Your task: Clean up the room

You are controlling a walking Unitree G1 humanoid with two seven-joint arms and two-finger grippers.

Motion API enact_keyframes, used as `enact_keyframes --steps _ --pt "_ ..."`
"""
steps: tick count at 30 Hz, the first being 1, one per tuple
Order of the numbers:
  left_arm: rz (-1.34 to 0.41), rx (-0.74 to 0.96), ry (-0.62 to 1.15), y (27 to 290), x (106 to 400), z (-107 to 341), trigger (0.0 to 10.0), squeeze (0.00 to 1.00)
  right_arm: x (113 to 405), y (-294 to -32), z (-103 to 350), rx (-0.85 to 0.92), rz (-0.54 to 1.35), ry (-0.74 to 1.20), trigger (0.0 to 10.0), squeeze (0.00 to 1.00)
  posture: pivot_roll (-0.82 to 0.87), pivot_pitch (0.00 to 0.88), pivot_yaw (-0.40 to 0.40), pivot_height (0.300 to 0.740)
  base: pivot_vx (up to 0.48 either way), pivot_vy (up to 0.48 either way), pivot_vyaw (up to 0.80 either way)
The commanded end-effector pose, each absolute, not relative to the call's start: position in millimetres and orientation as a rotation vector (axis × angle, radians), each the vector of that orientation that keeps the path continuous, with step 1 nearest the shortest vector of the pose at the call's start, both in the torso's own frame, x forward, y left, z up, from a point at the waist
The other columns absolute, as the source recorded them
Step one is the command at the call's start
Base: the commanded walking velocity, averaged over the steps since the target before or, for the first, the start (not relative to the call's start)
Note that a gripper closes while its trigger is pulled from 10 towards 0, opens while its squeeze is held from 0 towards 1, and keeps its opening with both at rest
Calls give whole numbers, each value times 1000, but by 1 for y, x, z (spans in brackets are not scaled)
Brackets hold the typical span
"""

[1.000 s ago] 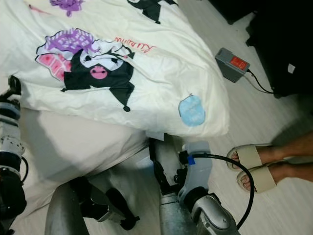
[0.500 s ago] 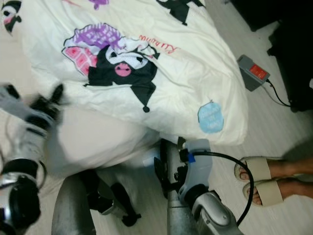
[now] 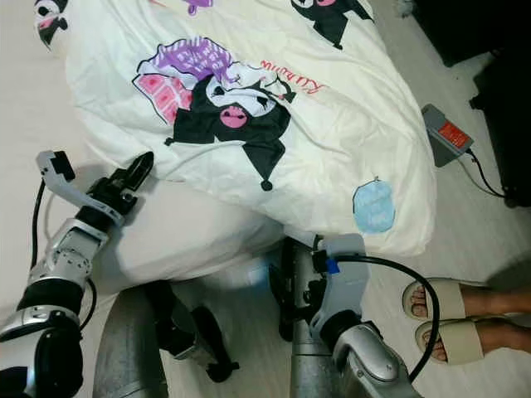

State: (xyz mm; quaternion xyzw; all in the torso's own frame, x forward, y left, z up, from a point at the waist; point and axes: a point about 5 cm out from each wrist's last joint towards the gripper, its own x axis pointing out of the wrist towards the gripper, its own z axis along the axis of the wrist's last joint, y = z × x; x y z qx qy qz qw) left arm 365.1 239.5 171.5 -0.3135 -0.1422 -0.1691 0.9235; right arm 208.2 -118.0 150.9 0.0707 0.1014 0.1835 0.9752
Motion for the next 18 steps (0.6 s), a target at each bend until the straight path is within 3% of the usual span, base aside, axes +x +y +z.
enact_keyframes --steps 1,2,4,5,7,8,18 --pt "-278 -730 -214 236 360 144 10000 0 203 -118 144 156 375 242 10000 0 -277 639 24 550 0 0 0" --pt "-154 -816 -254 239 363 144 2275 0 204 -118 144 155 374 241 10000 0 -282 634 24 550 0 0 0" --pt "-51 -885 -279 241 365 143 2549 0 204 -118 144 153 374 241 10000 0 -282 634 24 550 0 0 0" --pt "38 -942 -288 243 365 140 1686 0 204 -118 143 154 375 241 10000 0 -281 630 26 550 0 0 0" --pt "90 -972 -293 245 365 138 1686 0 204 -117 143 154 375 241 10000 0 -283 629 26 550 0 0 0" --pt "134 -985 -293 247 366 138 0 0 204 -117 143 155 376 240 10000 0 -284 628 27 550 0 0 0" --pt "224 -991 -367 260 374 165 0 0 207 -116 140 154 377 240 10000 0 -270 604 39 550 0 0 0"
